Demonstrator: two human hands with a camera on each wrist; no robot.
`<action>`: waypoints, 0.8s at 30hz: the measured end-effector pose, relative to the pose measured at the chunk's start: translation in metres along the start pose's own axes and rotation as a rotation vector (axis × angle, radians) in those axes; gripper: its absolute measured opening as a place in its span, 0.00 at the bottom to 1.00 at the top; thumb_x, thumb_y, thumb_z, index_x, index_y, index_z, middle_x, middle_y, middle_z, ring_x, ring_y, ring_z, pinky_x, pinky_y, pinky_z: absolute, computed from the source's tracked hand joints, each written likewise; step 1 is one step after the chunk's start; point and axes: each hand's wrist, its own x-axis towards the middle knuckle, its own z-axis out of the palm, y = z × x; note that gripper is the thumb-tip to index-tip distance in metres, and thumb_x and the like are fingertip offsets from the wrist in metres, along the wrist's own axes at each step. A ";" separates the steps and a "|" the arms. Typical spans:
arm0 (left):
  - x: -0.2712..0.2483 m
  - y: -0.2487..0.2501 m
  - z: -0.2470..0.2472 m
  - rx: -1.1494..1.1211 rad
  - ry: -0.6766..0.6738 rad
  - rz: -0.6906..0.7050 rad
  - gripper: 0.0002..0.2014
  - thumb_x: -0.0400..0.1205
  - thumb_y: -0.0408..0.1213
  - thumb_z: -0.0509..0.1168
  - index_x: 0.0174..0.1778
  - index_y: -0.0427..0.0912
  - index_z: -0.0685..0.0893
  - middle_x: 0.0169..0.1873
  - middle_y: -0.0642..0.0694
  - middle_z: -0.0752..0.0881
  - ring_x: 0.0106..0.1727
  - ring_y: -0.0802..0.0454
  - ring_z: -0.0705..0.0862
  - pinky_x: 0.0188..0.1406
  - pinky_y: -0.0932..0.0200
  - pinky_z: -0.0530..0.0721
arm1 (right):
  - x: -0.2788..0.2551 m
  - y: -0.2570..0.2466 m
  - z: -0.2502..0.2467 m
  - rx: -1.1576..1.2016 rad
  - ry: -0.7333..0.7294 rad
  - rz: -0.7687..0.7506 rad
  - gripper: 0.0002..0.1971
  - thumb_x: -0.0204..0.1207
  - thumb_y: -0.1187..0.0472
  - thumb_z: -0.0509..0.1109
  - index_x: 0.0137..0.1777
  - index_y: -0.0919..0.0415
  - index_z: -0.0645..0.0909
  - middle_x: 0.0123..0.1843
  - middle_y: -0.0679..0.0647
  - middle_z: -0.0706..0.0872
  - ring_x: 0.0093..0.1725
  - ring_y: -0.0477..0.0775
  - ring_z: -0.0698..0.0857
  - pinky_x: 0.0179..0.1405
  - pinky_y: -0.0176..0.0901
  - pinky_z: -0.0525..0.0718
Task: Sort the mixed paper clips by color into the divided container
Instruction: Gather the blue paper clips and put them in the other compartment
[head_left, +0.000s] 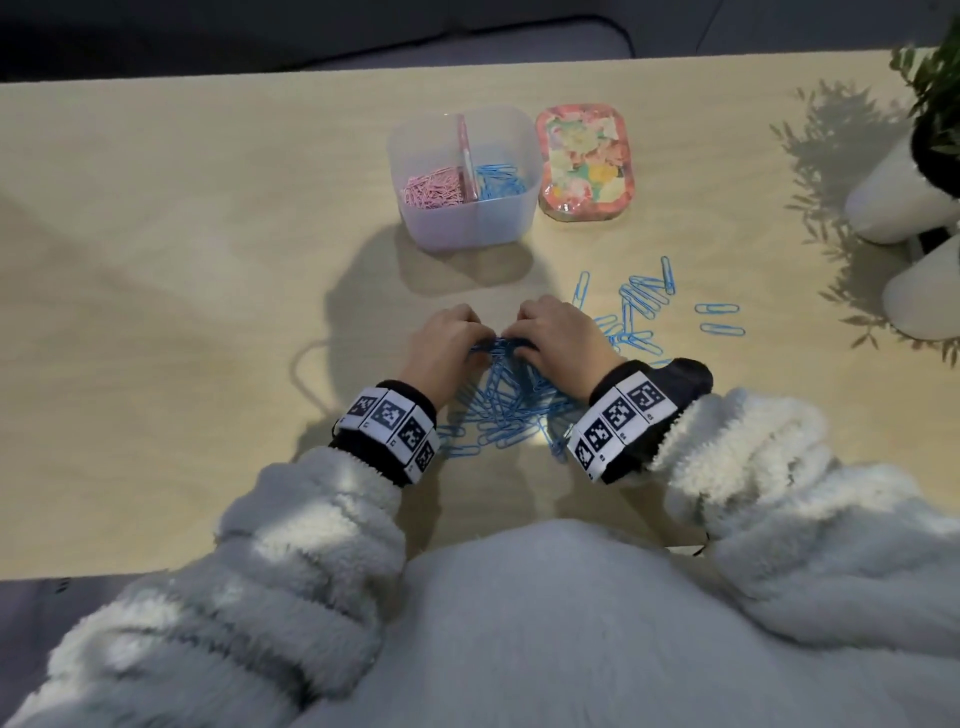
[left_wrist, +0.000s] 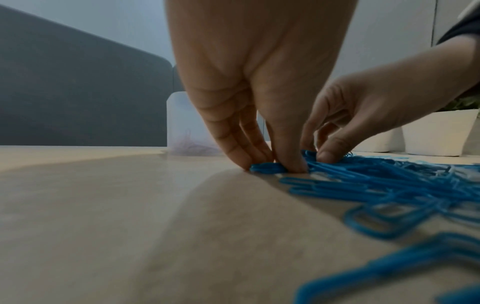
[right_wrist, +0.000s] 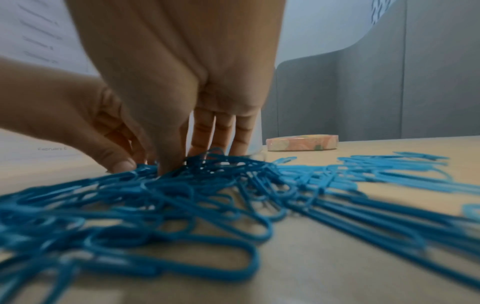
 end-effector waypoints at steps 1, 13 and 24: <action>0.001 0.000 0.000 0.000 -0.006 -0.003 0.14 0.73 0.34 0.70 0.54 0.40 0.87 0.49 0.36 0.83 0.54 0.37 0.81 0.50 0.46 0.80 | 0.000 0.000 0.000 -0.011 -0.001 0.011 0.14 0.78 0.59 0.64 0.61 0.61 0.81 0.57 0.61 0.81 0.62 0.64 0.76 0.58 0.56 0.73; 0.002 -0.004 -0.002 0.145 -0.027 0.004 0.09 0.78 0.33 0.63 0.52 0.33 0.82 0.50 0.33 0.82 0.54 0.35 0.79 0.52 0.41 0.79 | 0.013 0.017 -0.034 0.219 0.168 0.133 0.10 0.78 0.63 0.61 0.51 0.66 0.83 0.51 0.65 0.85 0.53 0.66 0.81 0.54 0.57 0.78; 0.012 0.002 -0.003 0.161 -0.085 -0.076 0.11 0.78 0.28 0.58 0.55 0.31 0.77 0.54 0.32 0.82 0.54 0.34 0.81 0.49 0.44 0.75 | 0.098 0.021 -0.123 0.413 0.271 0.378 0.11 0.77 0.66 0.64 0.32 0.65 0.75 0.30 0.57 0.74 0.35 0.53 0.75 0.31 0.36 0.71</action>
